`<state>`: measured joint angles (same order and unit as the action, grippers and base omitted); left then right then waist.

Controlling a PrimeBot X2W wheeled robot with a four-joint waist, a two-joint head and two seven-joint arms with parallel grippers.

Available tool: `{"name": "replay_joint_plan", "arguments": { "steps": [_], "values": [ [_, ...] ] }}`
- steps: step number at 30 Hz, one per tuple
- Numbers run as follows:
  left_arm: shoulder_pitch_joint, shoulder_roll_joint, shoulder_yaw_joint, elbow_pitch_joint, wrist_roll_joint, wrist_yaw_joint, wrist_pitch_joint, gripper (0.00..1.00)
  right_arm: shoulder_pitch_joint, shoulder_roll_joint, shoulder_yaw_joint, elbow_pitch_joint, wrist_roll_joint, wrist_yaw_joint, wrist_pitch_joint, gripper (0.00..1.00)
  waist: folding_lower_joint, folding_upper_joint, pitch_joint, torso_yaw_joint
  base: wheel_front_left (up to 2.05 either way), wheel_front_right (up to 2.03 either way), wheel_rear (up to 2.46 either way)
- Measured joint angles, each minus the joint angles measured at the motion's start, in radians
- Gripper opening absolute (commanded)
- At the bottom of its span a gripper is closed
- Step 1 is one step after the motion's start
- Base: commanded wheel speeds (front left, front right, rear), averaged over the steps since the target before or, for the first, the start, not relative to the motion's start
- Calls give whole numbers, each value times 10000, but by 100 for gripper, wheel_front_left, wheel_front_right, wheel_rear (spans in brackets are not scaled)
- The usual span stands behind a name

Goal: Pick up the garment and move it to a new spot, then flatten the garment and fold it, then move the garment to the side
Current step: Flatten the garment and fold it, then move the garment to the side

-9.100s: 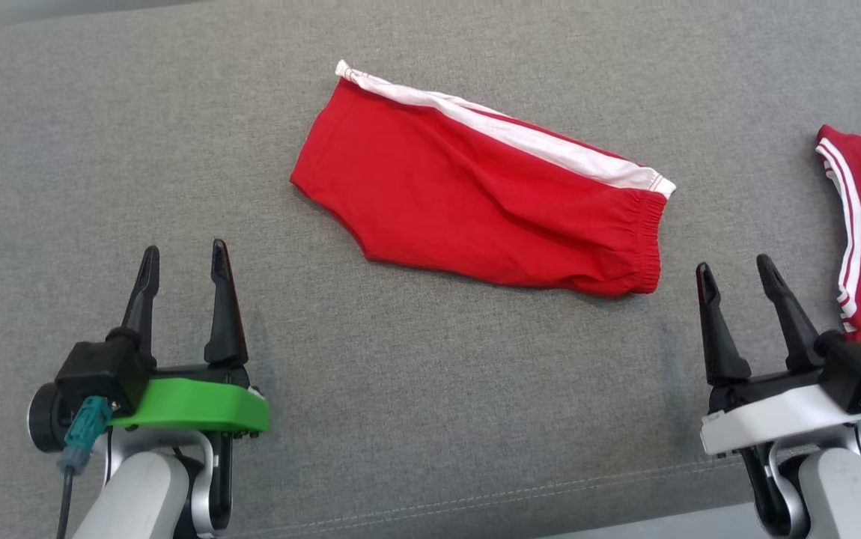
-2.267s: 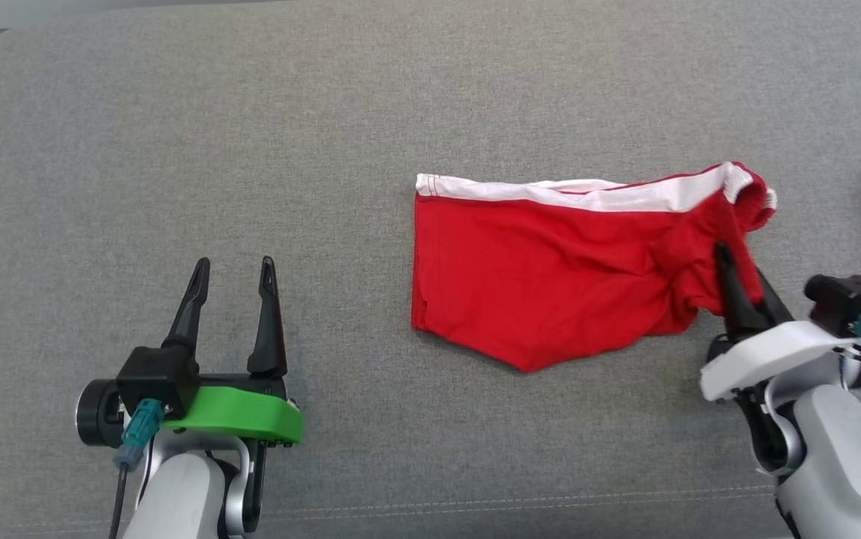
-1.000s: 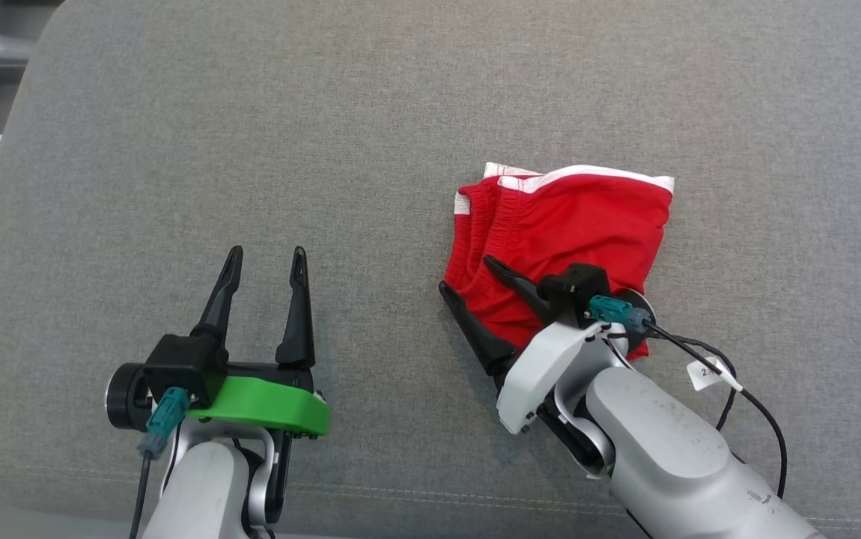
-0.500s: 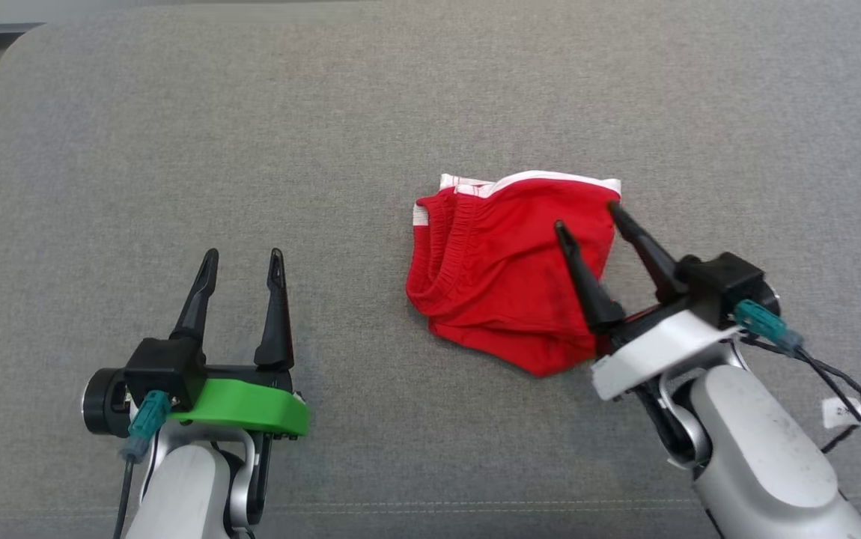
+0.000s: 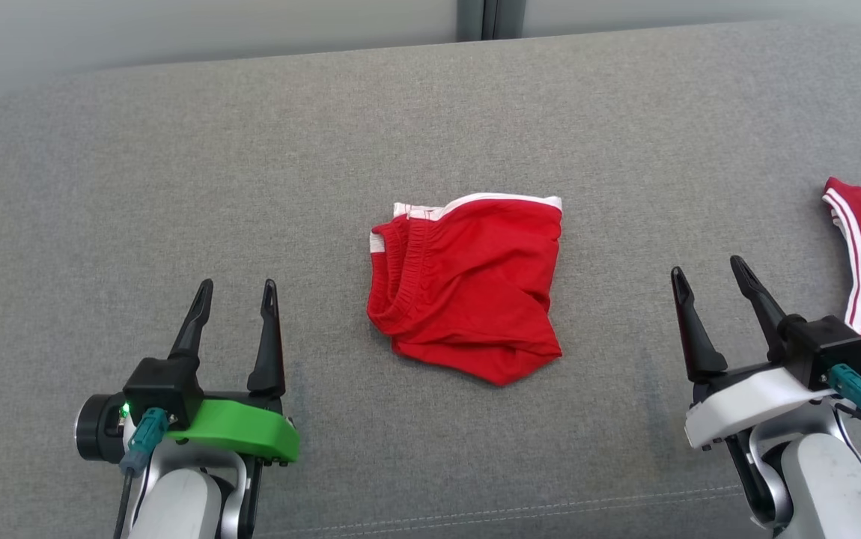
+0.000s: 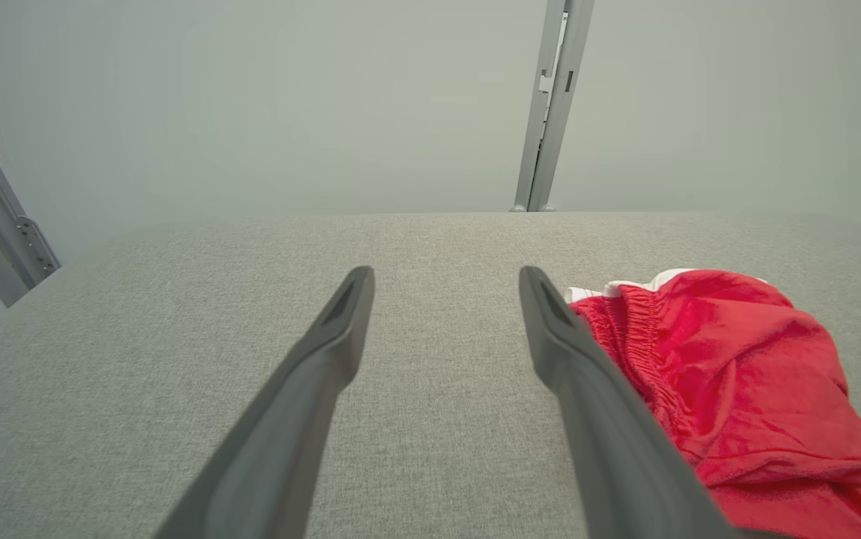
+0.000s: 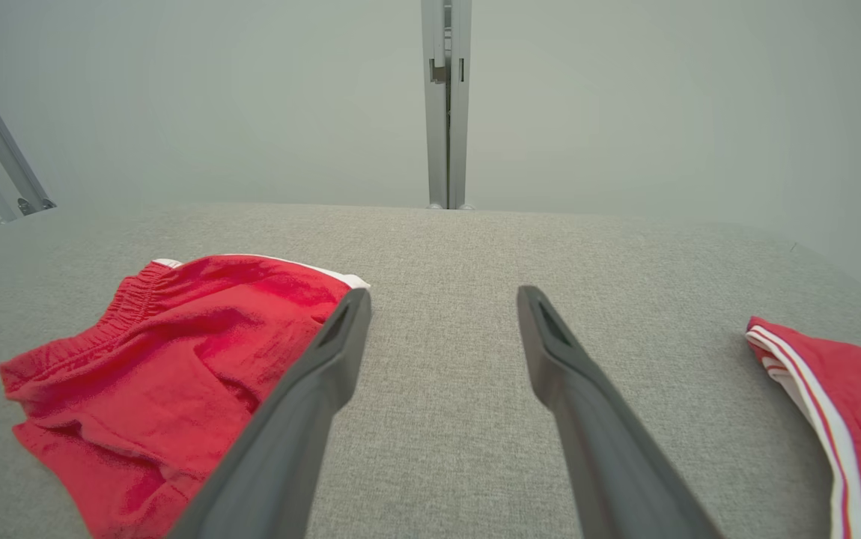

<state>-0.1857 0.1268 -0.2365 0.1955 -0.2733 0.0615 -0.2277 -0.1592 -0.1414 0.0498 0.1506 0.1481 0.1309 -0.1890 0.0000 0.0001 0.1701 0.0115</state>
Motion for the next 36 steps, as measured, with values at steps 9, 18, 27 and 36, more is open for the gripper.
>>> {"name": "replay_joint_plan", "arguments": {
  "steps": [9, 18, 27, 36],
  "values": [
    [384, 119, -2, -12, -121, 140, 188, 100, 847, 61, -36, -702, -186, 2, 491, 100, 0, 0, -477, -141, 0, 0, 0],
    [455, 127, -159, -199, -150, 178, 257, 100, 963, -15, -17, -918, -182, 2, 832, 100, 0, 0, -465, 83, 0, 0, 0],
    [205, -10, -385, -205, -153, 140, 211, 100, 269, -431, 1085, -15, 347, 2, 1436, 100, 0, 0, -159, 514, 0, 0, 0],
    [-139, -196, -577, 40, -221, 100, 6, 100, -1058, -407, 2082, 2031, 1273, 6, 1386, 100, 0, 0, 416, 1076, 0, 0, 0]
  ]
}}
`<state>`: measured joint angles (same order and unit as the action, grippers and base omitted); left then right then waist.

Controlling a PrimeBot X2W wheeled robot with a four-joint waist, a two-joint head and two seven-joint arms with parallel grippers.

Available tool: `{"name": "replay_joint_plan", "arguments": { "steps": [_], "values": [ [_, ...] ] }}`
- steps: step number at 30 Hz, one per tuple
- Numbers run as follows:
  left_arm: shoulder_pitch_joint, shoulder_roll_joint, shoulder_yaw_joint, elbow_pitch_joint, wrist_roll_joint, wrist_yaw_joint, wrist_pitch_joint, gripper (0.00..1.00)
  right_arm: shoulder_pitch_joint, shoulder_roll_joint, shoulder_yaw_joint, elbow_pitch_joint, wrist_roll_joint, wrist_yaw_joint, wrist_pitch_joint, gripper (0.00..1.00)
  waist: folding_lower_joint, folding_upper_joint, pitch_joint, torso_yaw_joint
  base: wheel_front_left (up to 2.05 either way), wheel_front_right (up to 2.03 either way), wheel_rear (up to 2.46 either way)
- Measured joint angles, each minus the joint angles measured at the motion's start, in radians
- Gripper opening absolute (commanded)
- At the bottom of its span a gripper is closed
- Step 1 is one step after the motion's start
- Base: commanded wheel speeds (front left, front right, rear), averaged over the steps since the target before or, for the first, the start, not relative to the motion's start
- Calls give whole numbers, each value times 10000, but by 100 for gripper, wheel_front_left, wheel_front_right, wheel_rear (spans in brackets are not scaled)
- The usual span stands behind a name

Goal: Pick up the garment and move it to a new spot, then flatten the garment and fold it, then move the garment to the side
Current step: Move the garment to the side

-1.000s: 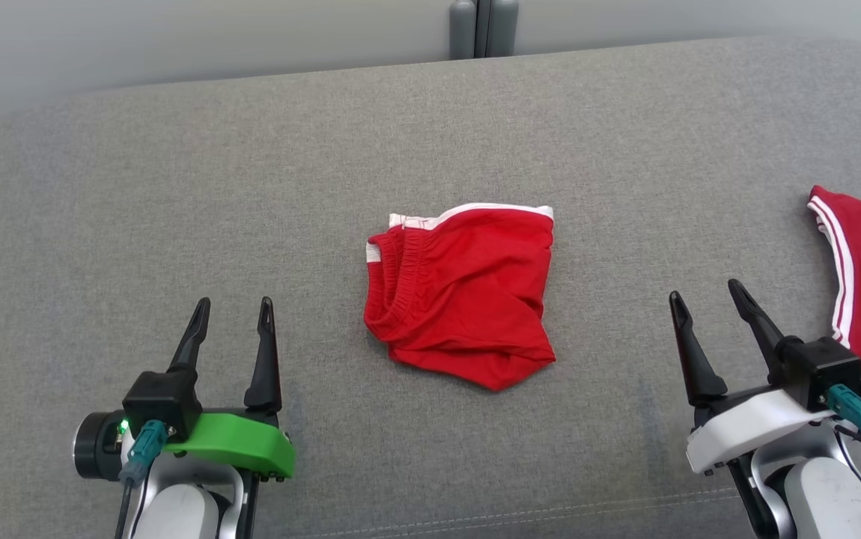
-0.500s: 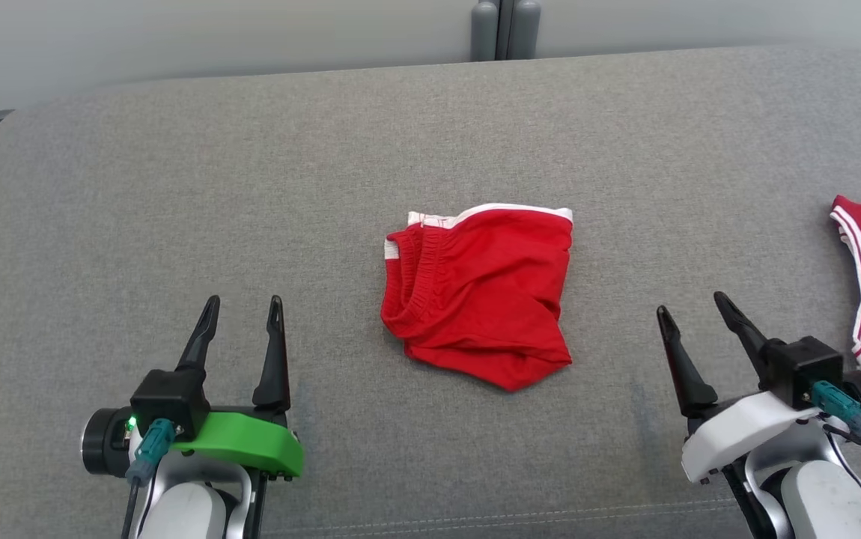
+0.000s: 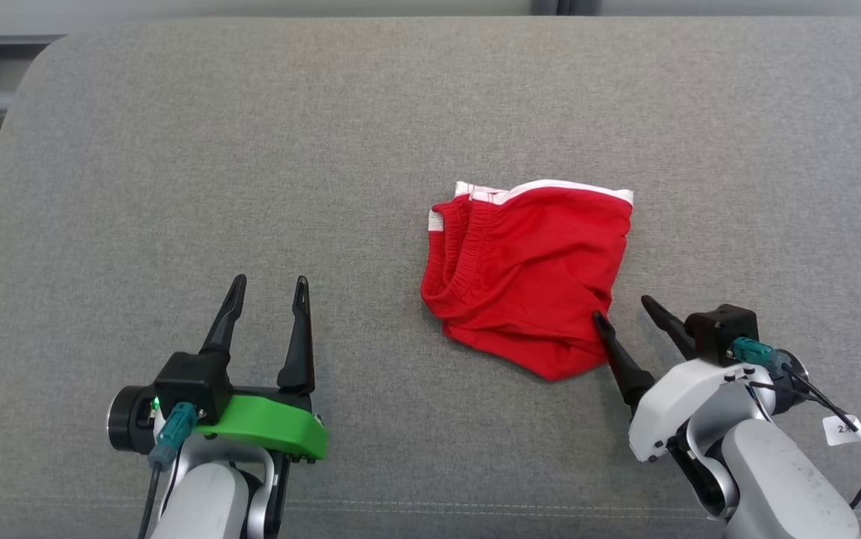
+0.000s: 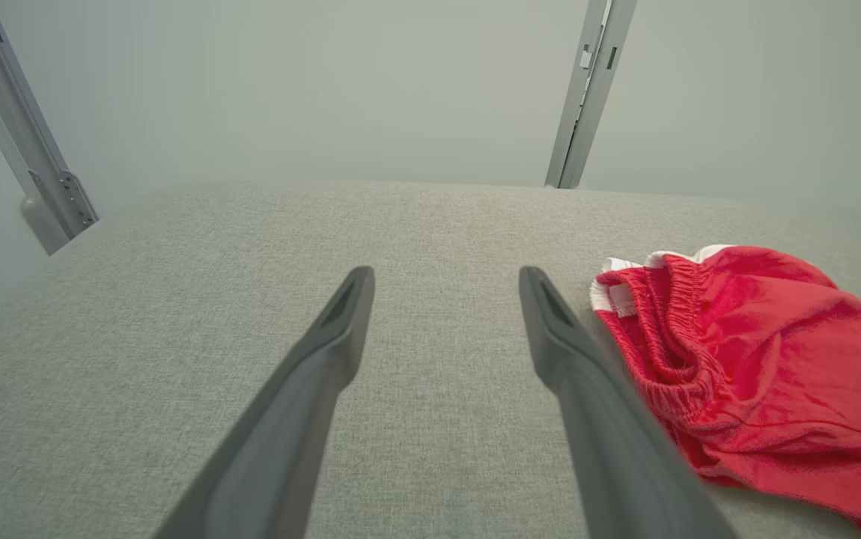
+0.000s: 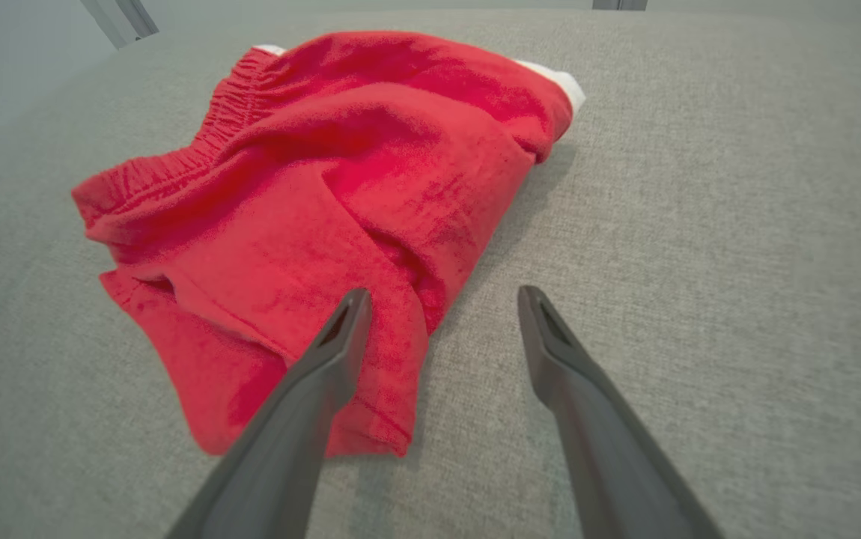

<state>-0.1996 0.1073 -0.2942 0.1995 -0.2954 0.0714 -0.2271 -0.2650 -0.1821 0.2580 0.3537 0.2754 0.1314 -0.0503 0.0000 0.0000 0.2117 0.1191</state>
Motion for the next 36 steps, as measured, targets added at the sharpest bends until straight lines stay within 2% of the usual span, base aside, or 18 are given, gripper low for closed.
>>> {"name": "replay_joint_plan", "arguments": {
  "steps": [9, 10, 11, 12, 19, 25, 30, 36],
  "values": [
    [-202, -27, -6, 211, 0, -10, -157, 100, -790, 581, 510, 1722, 1020, -4, -433, 100, 0, 0, 482, 306, 0, 0, 0],
    [-224, -27, -4, 230, 0, -10, -176, 100, -848, 656, 589, 1814, 1172, -4, -502, 88, 0, 0, 502, 303, 0, 0, 0],
    [-249, -27, -4, 242, 0, -8, -180, 100, -896, 698, 646, 1889, 1281, -6, -600, 19, 0, 0, 511, 288, 0, 0, 0],
    [-283, -27, 0, 249, 0, -8, -201, 100, -917, 734, 683, 1933, 1294, -6, -750, 0, 0, 0, 517, 268, 0, 0, 0],
    [-373, 12, 27, 205, 0, 40, -219, 100, -883, 715, 796, 1845, 1277, -4, -1325, 0, 1, 0, 575, -4, 0, 0, 0],
    [-438, 146, 36, -6, 17, 79, -221, 100, -289, 4, 395, 1145, 341, 0, -1331, 0, 1, 0, 646, -489, 0, 0, 0],
    [-546, 382, 56, -416, 77, 128, -100, 100, 534, -640, -617, 31, -740, 2, -970, 0, 0, 0, 755, -1242, 0, 0, 0],
    [-761, 625, -23, -844, 178, 123, 230, 100, 1240, -965, -1841, -1024, -1597, 2, -639, 0, 0, 0, 908, -2188, 0, 0, 0]
  ]
}}
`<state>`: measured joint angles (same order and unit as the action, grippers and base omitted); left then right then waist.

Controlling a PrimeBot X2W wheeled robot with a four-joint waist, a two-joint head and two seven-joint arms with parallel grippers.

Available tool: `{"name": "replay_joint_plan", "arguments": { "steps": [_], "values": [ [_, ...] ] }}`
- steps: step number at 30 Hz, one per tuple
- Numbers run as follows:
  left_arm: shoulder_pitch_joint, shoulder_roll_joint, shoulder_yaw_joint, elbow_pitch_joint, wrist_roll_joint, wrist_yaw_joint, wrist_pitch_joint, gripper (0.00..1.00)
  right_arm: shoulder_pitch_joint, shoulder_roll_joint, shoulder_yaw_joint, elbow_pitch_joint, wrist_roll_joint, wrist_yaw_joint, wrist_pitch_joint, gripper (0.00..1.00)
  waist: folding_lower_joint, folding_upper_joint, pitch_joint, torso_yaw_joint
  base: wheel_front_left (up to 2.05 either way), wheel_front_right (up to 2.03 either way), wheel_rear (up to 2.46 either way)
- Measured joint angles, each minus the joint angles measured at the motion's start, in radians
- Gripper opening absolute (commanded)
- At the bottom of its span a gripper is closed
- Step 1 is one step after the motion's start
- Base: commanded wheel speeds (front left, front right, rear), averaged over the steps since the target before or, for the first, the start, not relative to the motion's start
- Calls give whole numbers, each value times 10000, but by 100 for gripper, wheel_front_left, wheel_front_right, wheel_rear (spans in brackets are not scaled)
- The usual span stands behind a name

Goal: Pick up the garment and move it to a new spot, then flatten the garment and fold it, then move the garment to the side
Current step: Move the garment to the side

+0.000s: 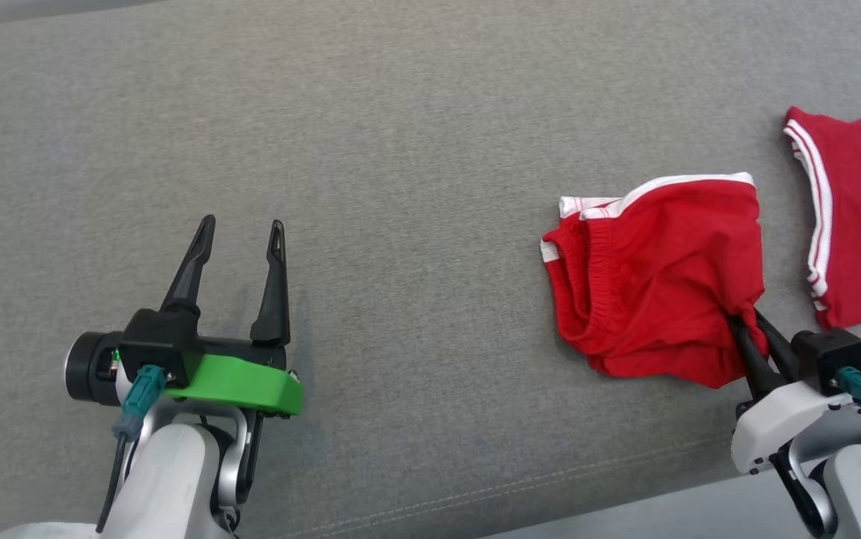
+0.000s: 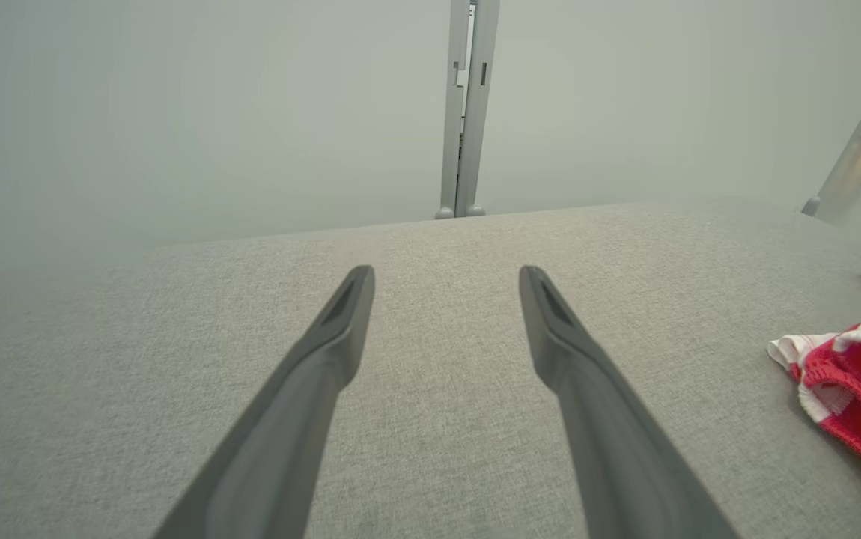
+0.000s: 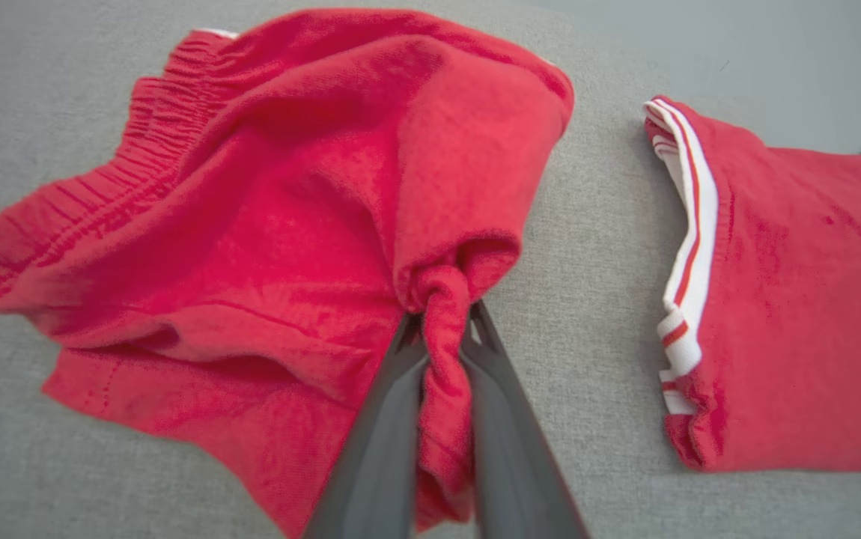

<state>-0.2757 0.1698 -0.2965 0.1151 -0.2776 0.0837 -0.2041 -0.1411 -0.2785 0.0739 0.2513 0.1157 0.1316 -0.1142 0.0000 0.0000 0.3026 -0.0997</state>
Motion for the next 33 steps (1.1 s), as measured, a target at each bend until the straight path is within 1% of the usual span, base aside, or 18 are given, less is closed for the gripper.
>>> {"name": "replay_joint_plan", "arguments": {
  "steps": [5, 11, 15, 19, 21, 25, 27, 28, 29, 30, 32, 33],
  "values": [
    [-295, 69, -117, -213, 73, -48, 234, 100, -182, -462, -253, -330, -267, 0, -17, 0, 0, 0, 168, -767, 0, 0, 0],
    [-578, 86, -286, -359, 142, -88, 410, 100, -1390, -1528, -207, -192, -265, 0, -278, 0, 0, 0, 476, -1393, 0, 0, 0],
    [-737, 94, -355, -431, 174, -88, 483, 100, -2290, -2247, -100, 541, 88, 0, -522, 0, 0, 0, 762, -1620, 0, 0, 0],
    [-850, 211, -376, -502, 219, -88, 602, 100, -3352, -2638, 328, 1321, 594, 0, -940, 0, 0, 0, 1015, -1838, 0, 0, 0],
    [-900, 270, -407, -531, 230, -92, 646, 100, -3850, -2861, 520, 1910, 734, 0, -1085, 0, 1, 0, 1163, -1904, 0, 0, 0],
    [-1090, 282, -518, -598, 242, -142, 708, 100, -4428, -3080, 663, 3289, 1402, 0, -1239, 0, 1, 0, 1431, -1910, 0, 0, 0],
    [-1149, 265, -541, -606, 244, -144, 704, 100, -4571, -3053, 635, 4121, 1919, 0, -1156, 0, 1, 0, 1524, -1836, 0, 0, 0],
    [-1161, 268, -539, -612, 245, -144, 694, 100, -4665, -2982, 575, 4506, 2146, -2, -1133, 3, 0, 1, 1570, -1802, 0, 0, 0],
    [-1167, 270, -533, -612, 244, -138, 692, 100, -4747, -2959, 688, 4723, 2266, -2, -1160, 72, 1, 1, 1618, -1774, 0, 0, 0],
    [-1168, 272, -537, -606, 244, -130, 690, 100, -4865, -2878, 692, 4970, 2399, 0, -1195, 100, 1, 0, 1659, -1750, 0, 0, 0],
    [-1168, 288, -535, -598, 242, -130, 665, 100, -5096, -2744, 736, 5421, 2581, 0, -1302, 100, 1, 0, 1728, -1718, 0, 0, 0],
    [-1168, 288, -535, -598, 242, -130, 665, 100, -5096, -2744, 736, 5421, 2581, 0, -1302, 100, 1, 0, 1728, -1718, 0, 0, 0]
  ]
}}
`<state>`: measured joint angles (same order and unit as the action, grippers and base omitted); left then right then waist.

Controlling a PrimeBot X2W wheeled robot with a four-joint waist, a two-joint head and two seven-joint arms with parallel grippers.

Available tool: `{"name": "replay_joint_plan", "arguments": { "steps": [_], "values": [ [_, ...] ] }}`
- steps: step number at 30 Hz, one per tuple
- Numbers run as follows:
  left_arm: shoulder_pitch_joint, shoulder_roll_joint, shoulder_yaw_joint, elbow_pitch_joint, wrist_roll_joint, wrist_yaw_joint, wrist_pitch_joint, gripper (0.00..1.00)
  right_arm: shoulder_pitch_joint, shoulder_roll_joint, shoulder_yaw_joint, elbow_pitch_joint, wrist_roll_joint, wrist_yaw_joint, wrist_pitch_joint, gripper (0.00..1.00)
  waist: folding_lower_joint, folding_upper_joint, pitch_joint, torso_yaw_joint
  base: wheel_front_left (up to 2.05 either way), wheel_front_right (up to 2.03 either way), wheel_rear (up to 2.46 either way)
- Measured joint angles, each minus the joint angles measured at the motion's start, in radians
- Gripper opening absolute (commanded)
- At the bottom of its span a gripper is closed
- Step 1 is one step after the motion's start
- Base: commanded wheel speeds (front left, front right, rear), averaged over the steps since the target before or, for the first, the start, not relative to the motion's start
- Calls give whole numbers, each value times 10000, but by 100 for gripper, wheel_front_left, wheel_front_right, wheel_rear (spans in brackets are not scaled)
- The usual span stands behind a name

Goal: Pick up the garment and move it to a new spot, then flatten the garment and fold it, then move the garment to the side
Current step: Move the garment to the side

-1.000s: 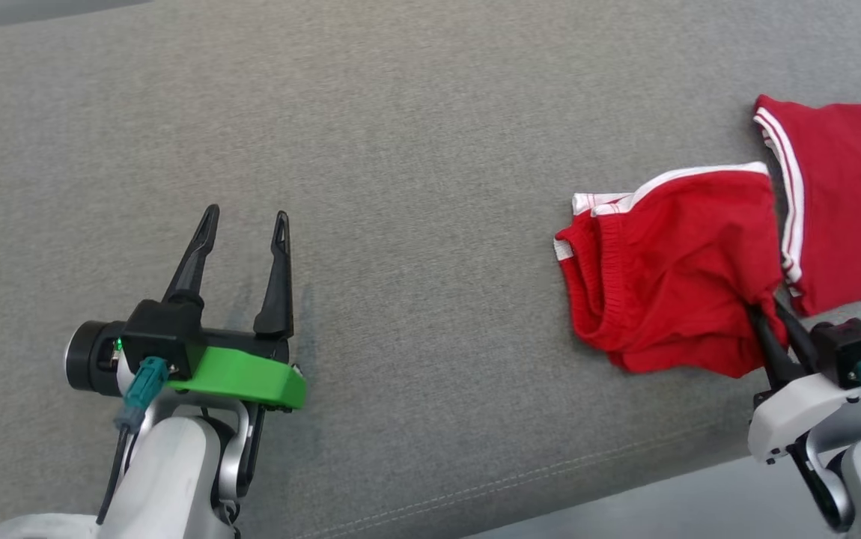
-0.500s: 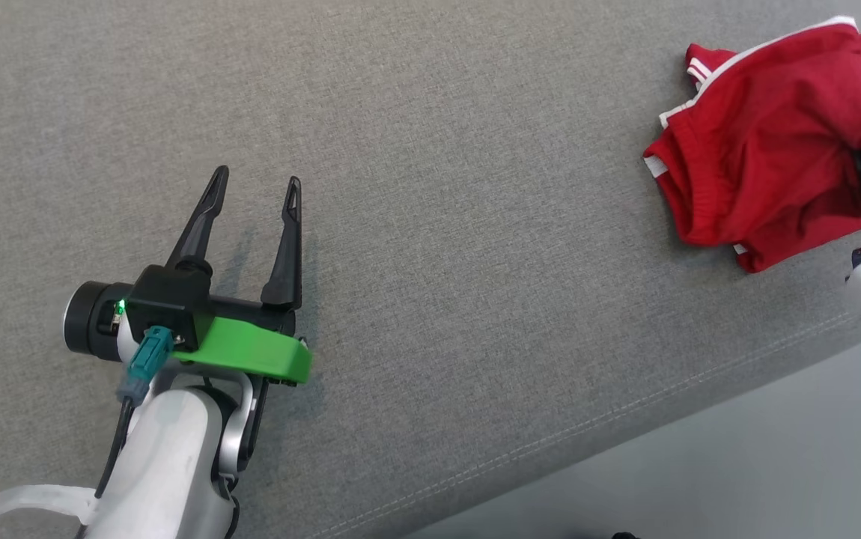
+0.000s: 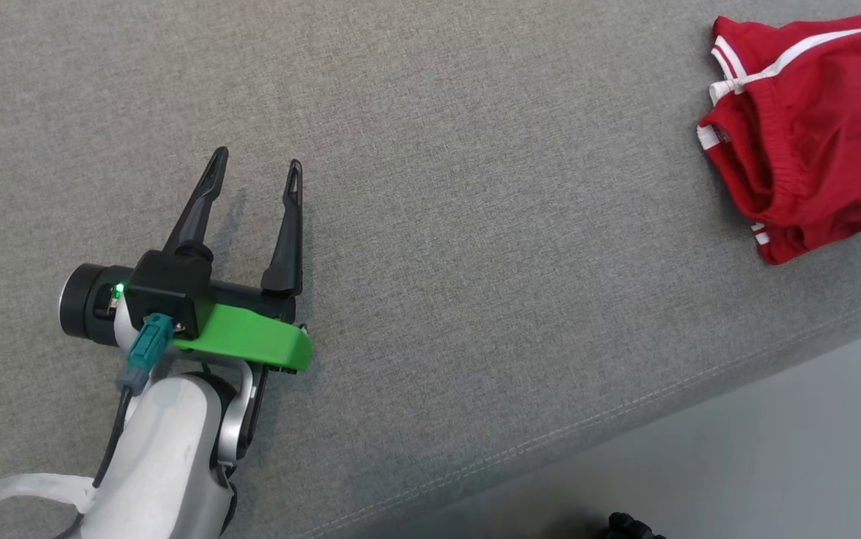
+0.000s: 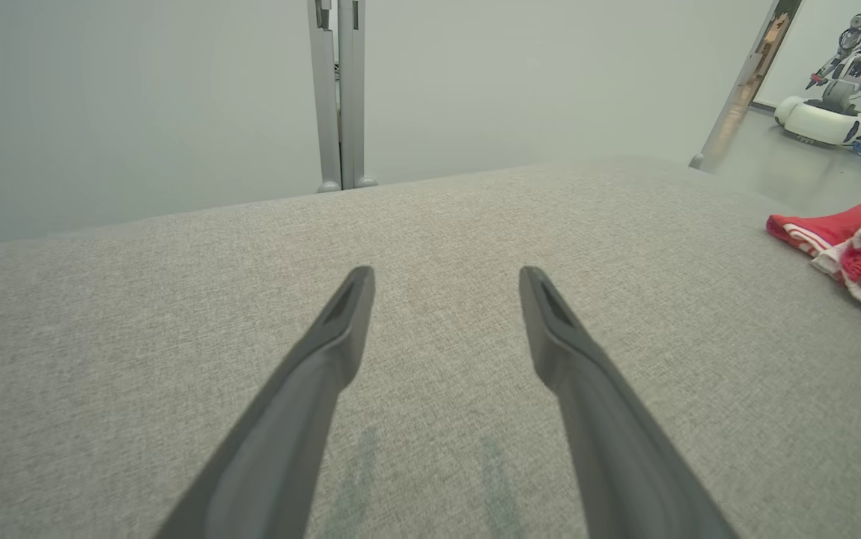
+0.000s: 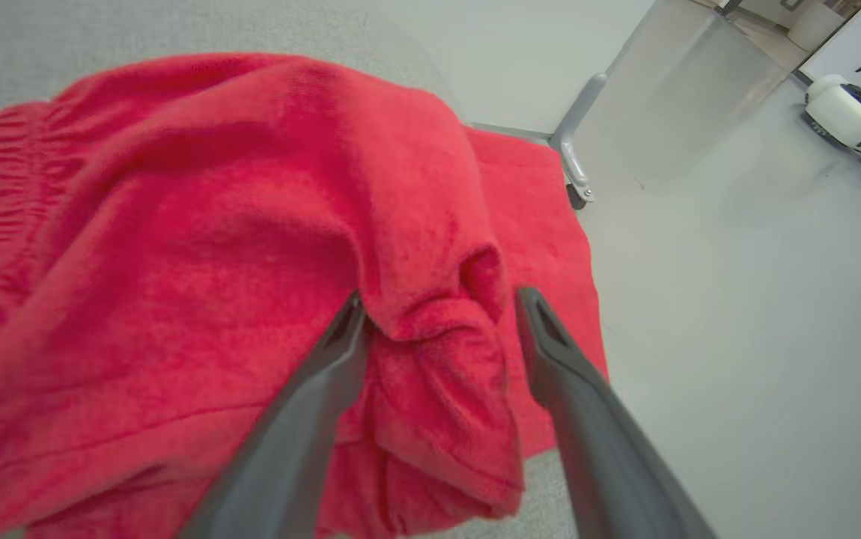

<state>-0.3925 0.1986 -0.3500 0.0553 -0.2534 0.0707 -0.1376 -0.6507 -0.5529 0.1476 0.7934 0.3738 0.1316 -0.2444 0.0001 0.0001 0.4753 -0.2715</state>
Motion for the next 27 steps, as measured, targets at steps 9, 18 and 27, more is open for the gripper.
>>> {"name": "replay_joint_plan", "arguments": {
  "steps": [9, 18, 27],
  "values": [
    [-14, 105, -27, -13, -12, 13, -21, 100, -1097, 470, -1037, 2930, 290, 0, 54, 100, 0, 0, 72, 54, 0, 0, 0],
    [137, 35, 21, 215, -238, 102, -330, 100, -831, 702, -1091, 2598, 489, 0, -140, 100, 0, 0, -440, 259, 0, 0, 0],
    [783, 79, 357, 288, -606, 357, -591, 100, 1902, 1060, -1829, -1852, 742, -2, -184, 100, -2, 0, -1393, 432, 0, 0, 0]
  ]
}}
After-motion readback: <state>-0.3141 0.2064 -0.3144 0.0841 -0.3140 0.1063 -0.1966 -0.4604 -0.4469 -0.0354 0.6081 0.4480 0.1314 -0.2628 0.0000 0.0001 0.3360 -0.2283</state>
